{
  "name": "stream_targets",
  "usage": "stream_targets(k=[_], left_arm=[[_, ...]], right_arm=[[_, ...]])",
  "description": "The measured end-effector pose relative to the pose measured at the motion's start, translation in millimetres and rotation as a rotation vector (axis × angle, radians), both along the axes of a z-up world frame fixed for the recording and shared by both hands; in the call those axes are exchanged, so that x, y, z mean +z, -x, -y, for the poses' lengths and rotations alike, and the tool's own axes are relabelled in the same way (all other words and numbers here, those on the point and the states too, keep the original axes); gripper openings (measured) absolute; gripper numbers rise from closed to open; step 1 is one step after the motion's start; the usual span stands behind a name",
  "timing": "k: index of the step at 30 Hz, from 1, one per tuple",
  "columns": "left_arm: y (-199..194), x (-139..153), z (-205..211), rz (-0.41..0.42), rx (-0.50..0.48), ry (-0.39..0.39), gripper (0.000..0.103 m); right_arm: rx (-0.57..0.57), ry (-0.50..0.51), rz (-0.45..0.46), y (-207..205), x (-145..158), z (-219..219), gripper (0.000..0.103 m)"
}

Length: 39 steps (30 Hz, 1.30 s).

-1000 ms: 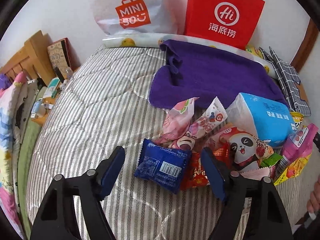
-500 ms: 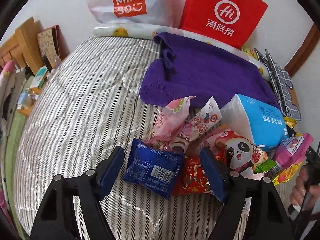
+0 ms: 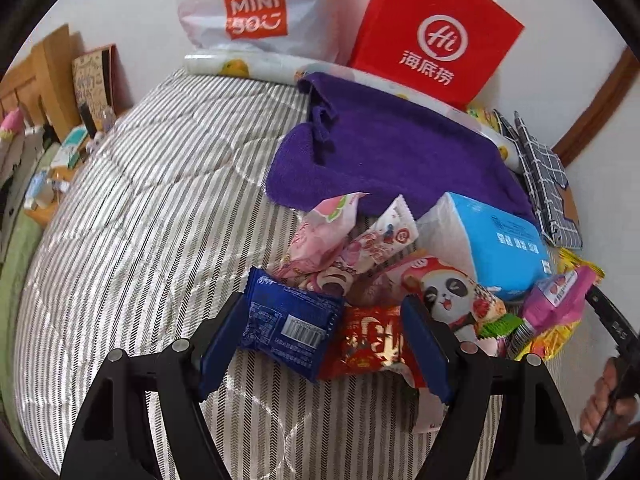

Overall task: Organize snacks
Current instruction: 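Move the left tool toward the blue biscuit packet while the right tool approaches the yellow chip bag, then close the right tool on the yellow chip bag while the left tool grasps the blue biscuit packet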

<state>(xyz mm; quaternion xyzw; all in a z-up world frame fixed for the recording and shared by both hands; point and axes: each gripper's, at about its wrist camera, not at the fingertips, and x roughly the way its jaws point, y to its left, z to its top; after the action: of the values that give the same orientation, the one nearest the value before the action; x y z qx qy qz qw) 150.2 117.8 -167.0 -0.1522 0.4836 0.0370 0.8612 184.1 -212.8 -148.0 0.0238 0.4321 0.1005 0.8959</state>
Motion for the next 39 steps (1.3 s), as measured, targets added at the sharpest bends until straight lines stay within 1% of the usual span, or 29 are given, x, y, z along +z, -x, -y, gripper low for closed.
stream_targets(k=[3,6,9,11,12,14,15,16,21,24,28,29,30,31,35,39], left_arm=[[3.8,1.2,6.1,0.004,-0.016,-0.010,0.078],[9.6,1.0,11.0,0.007,-0.025,-0.009,0.078],[12.5,1.0,12.3,0.003,-0.030,-0.003,0.078],[16.0,3.0,12.9,0.006,-0.032,-0.018,0.078],[17.9,4.0,12.4,0.009,-0.030,-0.027,0.078],[21.4,5.3,10.6,0.014,-0.023,-0.043,0.078],[23.2,5.9,8.4,0.017,-0.016,-0.051,0.078],[25.1,6.1,6.4,0.020,-0.009,-0.055,0.078],[28.8,5.0,-2.3,0.018,0.011,-0.056,0.078],[27.0,3.0,-3.5,0.005,0.012,-0.071,0.078],[23.5,1.5,-4.8,-0.004,0.019,-0.099,0.078],[21.1,0.3,-6.2,-0.012,0.022,-0.112,0.078],[19.3,-0.7,-8.1,-0.018,0.025,-0.116,0.078],[18.3,-1.3,-9.9,-0.020,0.029,-0.114,0.078],[10.2,-6.6,-17.6,-0.019,0.036,-0.077,0.077],[1.8,-19.8,-14.6,-0.050,-0.019,-0.036,0.077]], right_arm=[[0.011,0.019,-0.028,20.4,0.2,2.4,0.031],[0.033,0.022,-0.059,33.6,-7.6,0.0,0.031],[0.037,0.016,-0.084,37.9,-20.0,-2.7,0.032],[0.028,0.003,-0.077,40.3,-22.7,-0.7,0.034],[0.031,-0.014,-0.068,42.1,-22.5,0.8,0.037],[0.038,-0.024,-0.055,45.1,-22.6,2.7,0.050],[0.039,-0.026,-0.045,46.0,-23.0,2.9,0.060],[0.043,-0.028,-0.036,46.5,-24.1,2.8,0.063],[0.059,-0.034,-0.046,36.9,-37.1,-0.2,0.063],[0.065,-0.037,-0.057,25.6,-45.5,-2.5,0.063],[0.073,-0.004,-0.056,18.7,-57.7,-7.3,0.063],[0.077,0.007,-0.055,18.2,-59.1,-7.1,0.062],[0.075,0.019,-0.048,17.8,-59.6,-6.8,0.057],[0.073,0.026,-0.041,17.0,-59.2,-5.8,0.052],[0.049,0.017,-0.033,10.2,-57.9,0.9,0.050],[0.043,-0.013,-0.050,6.2,-60.7,4.3,0.050]])
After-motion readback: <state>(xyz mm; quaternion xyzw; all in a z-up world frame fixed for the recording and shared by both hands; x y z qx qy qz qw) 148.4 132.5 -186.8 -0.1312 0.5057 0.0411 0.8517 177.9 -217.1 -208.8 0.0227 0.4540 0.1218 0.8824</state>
